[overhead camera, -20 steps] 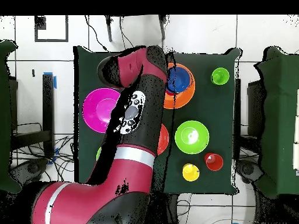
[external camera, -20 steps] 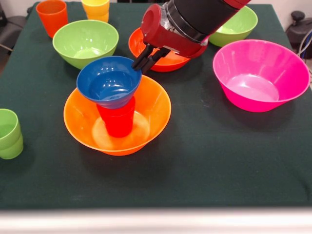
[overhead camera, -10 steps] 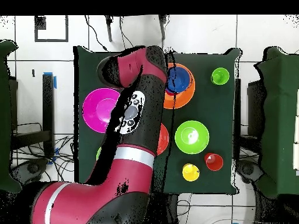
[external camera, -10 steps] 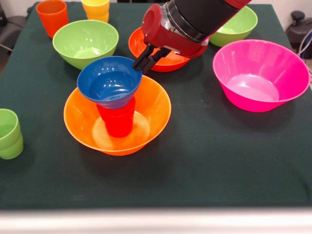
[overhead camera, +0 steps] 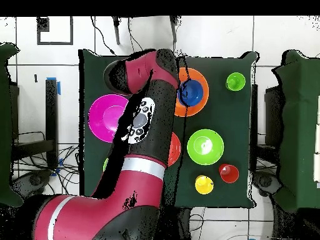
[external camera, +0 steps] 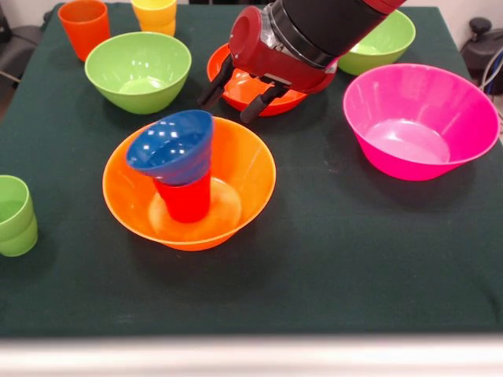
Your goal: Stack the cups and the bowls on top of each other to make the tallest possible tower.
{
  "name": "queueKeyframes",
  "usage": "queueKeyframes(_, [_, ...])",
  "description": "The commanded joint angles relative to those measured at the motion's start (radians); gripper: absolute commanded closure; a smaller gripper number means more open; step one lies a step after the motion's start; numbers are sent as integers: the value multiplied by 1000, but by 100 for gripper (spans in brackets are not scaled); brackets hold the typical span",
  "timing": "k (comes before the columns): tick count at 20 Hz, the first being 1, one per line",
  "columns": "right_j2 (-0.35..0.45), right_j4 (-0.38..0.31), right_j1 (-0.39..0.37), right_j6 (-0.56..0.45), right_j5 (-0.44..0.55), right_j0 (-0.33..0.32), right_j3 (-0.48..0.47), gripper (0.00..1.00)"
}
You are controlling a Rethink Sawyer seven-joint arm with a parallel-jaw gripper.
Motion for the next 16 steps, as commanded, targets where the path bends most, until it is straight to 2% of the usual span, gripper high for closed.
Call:
queueKeyframes(1, [65,13,23,113,41,15,55,0])
queueKeyframes(16, [66,12,24,117,29,18,60,0])
